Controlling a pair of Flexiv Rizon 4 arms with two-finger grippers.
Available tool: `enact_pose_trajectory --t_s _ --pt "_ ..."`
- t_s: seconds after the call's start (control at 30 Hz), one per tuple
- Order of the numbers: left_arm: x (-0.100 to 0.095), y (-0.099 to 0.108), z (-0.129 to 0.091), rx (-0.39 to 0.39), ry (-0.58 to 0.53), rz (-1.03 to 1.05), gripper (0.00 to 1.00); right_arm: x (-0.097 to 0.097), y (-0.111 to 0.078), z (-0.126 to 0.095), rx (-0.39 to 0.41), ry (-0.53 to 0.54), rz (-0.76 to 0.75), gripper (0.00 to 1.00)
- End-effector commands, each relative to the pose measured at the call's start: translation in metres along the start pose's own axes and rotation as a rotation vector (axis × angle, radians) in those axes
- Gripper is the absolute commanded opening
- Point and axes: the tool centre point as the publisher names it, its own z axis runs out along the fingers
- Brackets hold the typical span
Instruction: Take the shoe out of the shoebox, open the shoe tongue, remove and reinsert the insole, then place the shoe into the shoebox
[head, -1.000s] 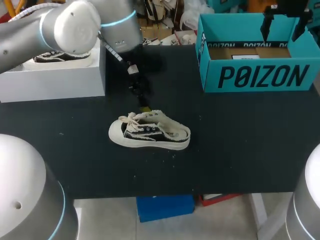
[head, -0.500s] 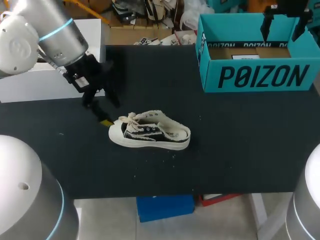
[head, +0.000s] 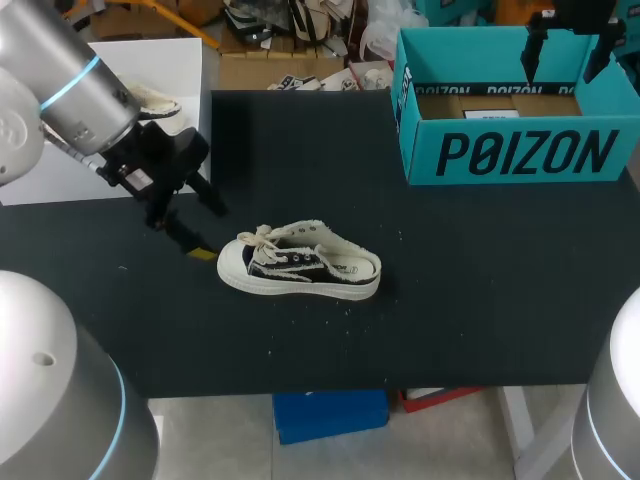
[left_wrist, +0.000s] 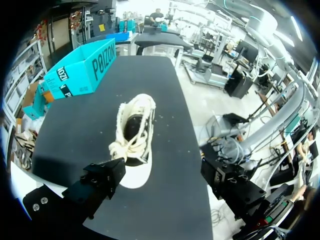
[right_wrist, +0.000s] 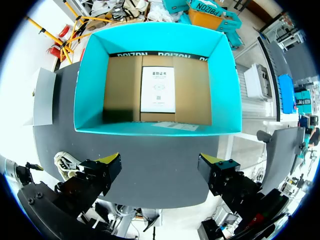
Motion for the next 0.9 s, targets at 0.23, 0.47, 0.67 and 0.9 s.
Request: enact_pose_trajectory --t_s 0.23,0.47,0.67,0.9 --pt "0.008 0.023 0.035 0.067 -0.064 0.023 1.0 0.0 0.0 0.0 0.0 0.0 0.0 1.0" --pt "0.034 0.006 -0.022 0.092 -0.203 0.125 1.0 0.0 0.0 0.0 0.0 0.0 0.0 1.0" --pt "0.03 0.013 -0.024 0.1 -0.229 0.083 1.0 0.0 0.0 0.0 0.0 0.0 0.0 1.0" --pt "0.011 0.028 -0.022 0.134 -0.262 0.09 1.0 0.0 0.0 0.0 0.0 0.0 0.0 1.0"
